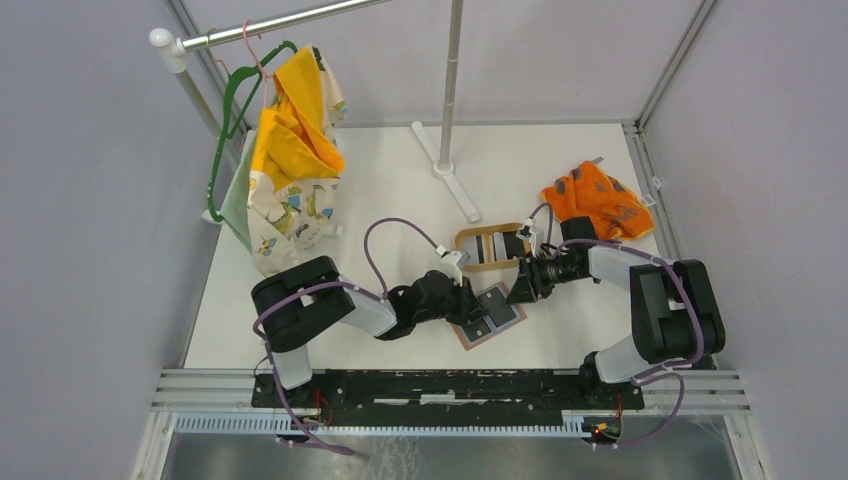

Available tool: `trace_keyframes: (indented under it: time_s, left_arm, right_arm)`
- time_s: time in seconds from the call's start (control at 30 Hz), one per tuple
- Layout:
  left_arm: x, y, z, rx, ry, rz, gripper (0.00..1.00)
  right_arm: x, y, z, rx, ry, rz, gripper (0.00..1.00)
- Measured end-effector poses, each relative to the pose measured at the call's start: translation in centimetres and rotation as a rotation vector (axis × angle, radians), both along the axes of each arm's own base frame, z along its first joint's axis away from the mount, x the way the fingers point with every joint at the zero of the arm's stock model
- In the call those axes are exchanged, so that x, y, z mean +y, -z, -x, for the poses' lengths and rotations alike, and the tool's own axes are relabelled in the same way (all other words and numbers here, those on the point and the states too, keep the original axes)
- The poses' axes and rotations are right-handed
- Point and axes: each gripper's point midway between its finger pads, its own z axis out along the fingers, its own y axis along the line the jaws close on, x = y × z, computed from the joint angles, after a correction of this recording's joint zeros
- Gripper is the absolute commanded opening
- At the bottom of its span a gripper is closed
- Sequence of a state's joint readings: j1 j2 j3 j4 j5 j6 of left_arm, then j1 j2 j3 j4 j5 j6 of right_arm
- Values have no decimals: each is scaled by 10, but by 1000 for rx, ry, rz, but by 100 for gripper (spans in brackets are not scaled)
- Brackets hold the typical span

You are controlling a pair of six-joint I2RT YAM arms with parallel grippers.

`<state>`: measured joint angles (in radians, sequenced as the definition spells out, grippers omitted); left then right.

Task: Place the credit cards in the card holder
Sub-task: Turn over the card slot in the card holder.

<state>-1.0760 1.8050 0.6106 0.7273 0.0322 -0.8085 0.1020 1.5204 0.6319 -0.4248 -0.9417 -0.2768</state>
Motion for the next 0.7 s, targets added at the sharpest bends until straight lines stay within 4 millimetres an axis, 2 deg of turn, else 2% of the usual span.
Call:
trace_keyframes:
  time_s: [0.27, 0.5, 0.7]
  left_arm:
    - [0, -1, 0, -1, 1, 3, 24]
    - [2, -6, 1, -9, -1, 16, 46]
    - [7, -27, -5, -54, -24, 25, 60]
  right_arm:
    - [4, -2, 3, 25, -4, -32, 40]
    - [5, -3, 4, 33, -5, -44, 40]
    - [8, -6, 5, 41, -7, -67, 40]
